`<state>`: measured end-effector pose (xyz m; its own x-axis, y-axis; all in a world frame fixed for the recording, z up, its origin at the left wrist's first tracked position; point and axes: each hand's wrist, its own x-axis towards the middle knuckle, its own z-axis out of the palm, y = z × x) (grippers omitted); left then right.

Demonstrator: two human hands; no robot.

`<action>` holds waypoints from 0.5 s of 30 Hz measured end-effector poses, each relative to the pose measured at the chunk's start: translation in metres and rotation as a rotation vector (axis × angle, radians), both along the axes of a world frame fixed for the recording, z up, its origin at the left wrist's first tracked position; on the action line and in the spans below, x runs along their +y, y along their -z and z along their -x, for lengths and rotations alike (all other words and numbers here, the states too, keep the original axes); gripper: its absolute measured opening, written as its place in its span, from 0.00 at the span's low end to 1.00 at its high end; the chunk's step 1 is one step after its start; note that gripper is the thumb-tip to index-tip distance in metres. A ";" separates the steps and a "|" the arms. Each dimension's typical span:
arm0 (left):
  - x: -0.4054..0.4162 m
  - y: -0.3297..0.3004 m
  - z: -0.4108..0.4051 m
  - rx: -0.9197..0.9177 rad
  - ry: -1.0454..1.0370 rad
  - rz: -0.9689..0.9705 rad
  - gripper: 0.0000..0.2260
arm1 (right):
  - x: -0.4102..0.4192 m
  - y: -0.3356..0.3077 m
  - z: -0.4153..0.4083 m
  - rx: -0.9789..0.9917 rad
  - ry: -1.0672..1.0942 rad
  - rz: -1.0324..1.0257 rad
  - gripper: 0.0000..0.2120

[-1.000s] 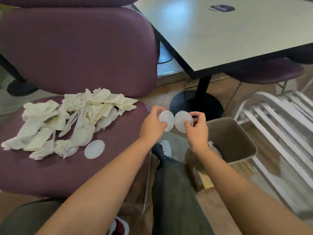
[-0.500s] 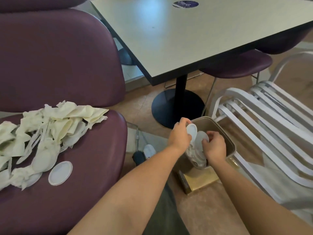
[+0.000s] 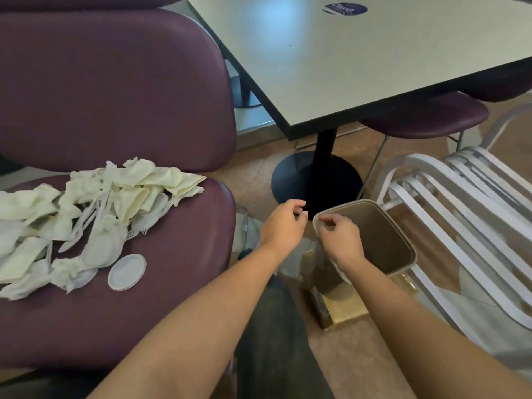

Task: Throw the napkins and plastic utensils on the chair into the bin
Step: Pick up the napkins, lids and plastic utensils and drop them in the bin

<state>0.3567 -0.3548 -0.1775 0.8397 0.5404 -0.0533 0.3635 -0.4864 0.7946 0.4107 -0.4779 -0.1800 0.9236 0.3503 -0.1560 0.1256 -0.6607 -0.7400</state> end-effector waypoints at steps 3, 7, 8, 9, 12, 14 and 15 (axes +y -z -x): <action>0.028 -0.019 0.028 0.005 -0.078 -0.004 0.12 | 0.031 -0.012 0.019 -0.052 -0.070 0.004 0.12; 0.069 -0.028 0.081 0.057 -0.208 -0.088 0.13 | 0.073 -0.024 0.055 -0.086 -0.170 0.006 0.07; 0.081 -0.027 0.096 0.056 -0.243 -0.097 0.13 | 0.086 -0.026 0.065 -0.088 -0.196 0.011 0.06; 0.091 -0.026 0.110 0.060 -0.273 -0.100 0.13 | 0.096 -0.028 0.075 -0.092 -0.214 0.021 0.06; 0.123 -0.021 0.154 0.074 -0.368 -0.113 0.14 | 0.126 -0.029 0.105 -0.126 -0.282 0.059 0.07; 0.143 -0.019 0.182 0.081 -0.435 -0.141 0.14 | 0.143 -0.030 0.124 -0.135 -0.328 0.069 0.06; 0.151 -0.017 0.193 0.084 -0.469 -0.149 0.14 | 0.150 -0.029 0.132 -0.131 -0.350 0.072 0.06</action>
